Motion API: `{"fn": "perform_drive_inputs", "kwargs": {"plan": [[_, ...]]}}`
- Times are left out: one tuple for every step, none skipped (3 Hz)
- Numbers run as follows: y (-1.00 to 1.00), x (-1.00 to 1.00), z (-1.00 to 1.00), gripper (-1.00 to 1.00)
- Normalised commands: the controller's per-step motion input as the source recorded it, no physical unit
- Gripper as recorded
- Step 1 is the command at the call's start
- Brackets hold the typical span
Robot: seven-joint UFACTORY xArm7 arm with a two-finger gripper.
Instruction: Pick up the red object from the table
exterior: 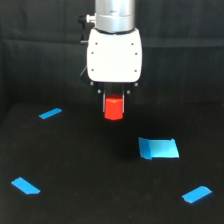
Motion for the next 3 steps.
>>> {"fn": "perform_drive_inputs", "kwargs": {"plan": [[-0.12, 0.07, 0.01, -0.99], [-0.02, -0.03, -0.03, -0.95], [-0.03, 0.05, 0.04, -1.00]]}}
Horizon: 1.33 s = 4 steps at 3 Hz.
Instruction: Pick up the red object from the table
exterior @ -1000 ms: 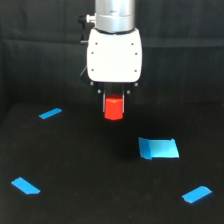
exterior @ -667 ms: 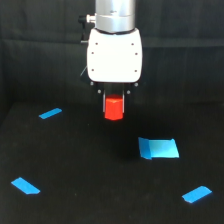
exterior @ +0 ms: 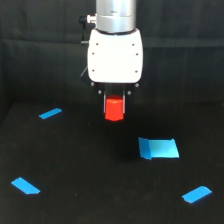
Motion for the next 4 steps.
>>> {"fn": "perform_drive_inputs", "kwargs": {"plan": [[-0.02, -0.01, -0.07, -1.00], [0.08, 0.02, -0.03, -1.00], [0.08, 0.03, 0.05, -0.93], [-0.02, -0.03, 0.04, -0.97]]}}
